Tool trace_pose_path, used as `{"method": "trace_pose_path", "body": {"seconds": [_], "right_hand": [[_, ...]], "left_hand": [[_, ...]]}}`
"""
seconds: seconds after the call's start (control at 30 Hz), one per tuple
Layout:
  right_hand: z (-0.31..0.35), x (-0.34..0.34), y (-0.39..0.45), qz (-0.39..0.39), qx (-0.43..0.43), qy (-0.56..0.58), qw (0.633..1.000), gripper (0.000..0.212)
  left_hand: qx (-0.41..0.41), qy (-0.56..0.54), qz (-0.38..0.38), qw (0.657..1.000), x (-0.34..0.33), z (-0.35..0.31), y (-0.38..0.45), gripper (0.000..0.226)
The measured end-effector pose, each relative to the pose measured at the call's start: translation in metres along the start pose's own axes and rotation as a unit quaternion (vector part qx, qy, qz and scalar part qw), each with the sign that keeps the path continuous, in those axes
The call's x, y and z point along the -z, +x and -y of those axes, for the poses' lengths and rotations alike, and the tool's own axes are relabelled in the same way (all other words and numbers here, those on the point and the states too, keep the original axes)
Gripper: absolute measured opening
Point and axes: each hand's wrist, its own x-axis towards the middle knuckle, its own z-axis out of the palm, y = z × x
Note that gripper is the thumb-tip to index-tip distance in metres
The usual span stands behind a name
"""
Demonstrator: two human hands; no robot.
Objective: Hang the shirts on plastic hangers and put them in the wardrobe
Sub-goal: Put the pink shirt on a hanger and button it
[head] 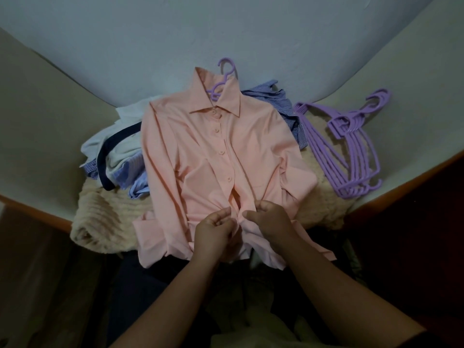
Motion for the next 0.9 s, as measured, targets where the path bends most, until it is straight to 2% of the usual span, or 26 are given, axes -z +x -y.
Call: {"method": "trace_pose_path", "body": {"seconds": [0.13,0.47,0.9], "right_hand": [[0.0022,-0.0016,-0.0027,-0.015,0.032,-0.051,0.998,0.025],[0.0059,-0.0050,-0.0068,-0.042,0.088,-0.085,0.992,0.019],[0.0050,-0.0030,-0.0085,-0.017,0.091,-0.047,0.995,0.018]], "left_hand": [[-0.016,0.012,0.000,1.000,-0.0009,-0.0008,-0.0032,0.028],[-0.069,0.060,-0.006,0.996,-0.0032,-0.0040,-0.0078,0.026],[-0.078,0.081,-0.007,0.994,-0.0029,-0.0075,-0.0077,0.029]]}}
